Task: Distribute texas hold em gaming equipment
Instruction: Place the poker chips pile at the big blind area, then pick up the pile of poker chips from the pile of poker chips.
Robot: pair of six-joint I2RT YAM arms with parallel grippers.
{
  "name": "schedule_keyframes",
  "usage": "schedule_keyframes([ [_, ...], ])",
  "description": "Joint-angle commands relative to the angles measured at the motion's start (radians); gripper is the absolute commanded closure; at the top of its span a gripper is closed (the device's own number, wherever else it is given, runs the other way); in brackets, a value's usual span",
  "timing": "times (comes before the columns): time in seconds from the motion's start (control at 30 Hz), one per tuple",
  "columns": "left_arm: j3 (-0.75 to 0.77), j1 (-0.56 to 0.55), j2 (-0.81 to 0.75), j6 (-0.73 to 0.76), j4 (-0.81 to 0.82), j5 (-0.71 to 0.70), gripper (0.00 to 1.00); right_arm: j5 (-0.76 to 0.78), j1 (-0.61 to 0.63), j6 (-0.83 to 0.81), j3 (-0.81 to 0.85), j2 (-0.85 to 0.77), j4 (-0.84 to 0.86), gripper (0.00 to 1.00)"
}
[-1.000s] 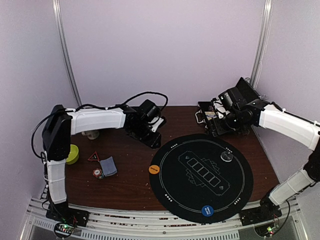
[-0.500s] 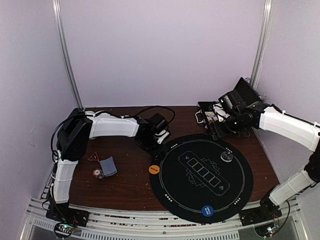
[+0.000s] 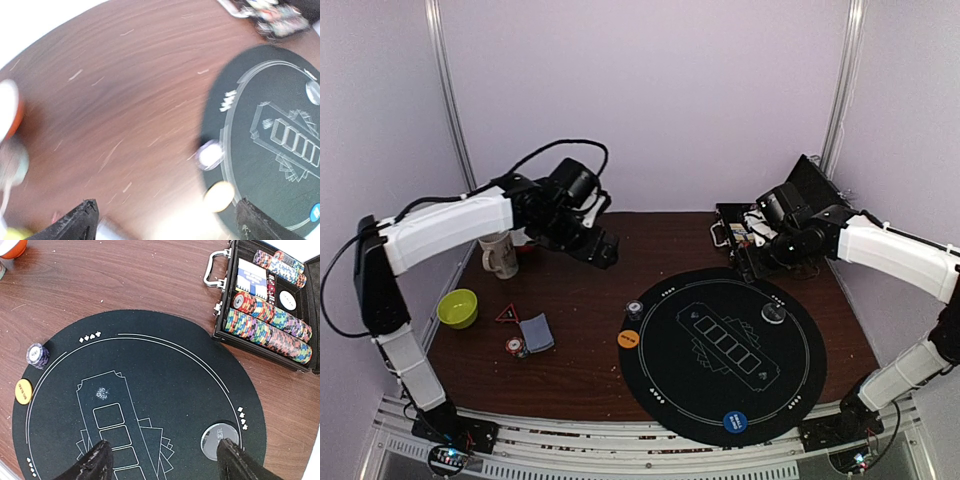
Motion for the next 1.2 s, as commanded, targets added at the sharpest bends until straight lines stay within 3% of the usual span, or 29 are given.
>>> schedule_keyframes([
  [0.0,-0.214,0.075,-0.155,-0.148,-0.238,-0.046,0.02,-0.024,-0.004,-0.015,-0.009,0.012,0.015,0.26],
  [0.17,-0.451,0.181,-0.322,-0.204,-0.280,0.008,0.02,-0.048,-0.003,-0.023,-0.008,0.034,0.029,0.26],
  [0.4,-0.600,0.225,-0.378,-0.205,-0.182,0.036,0.02,-0.056,-0.003,-0.029,-0.002,0.038,0.022,0.26],
  [0.57,-0.660,0.240,-0.376,-0.195,-0.168,0.047,0.03,-0.054,-0.003,-0.032,0.002,0.034,0.012,0.26],
  [0.7,-0.693,0.241,-0.369,-0.179,-0.164,0.088,0.14,-0.053,-0.003,-0.031,0.012,0.040,0.005,0.25],
  [0.97,-0.757,0.244,-0.315,-0.112,-0.086,0.131,0.13,-0.056,-0.003,-0.031,0.033,0.054,-0.003,0.25],
  [1.17,-0.762,0.268,-0.248,-0.077,-0.037,0.085,0.18,-0.047,-0.004,-0.031,0.026,0.035,-0.011,0.25],
])
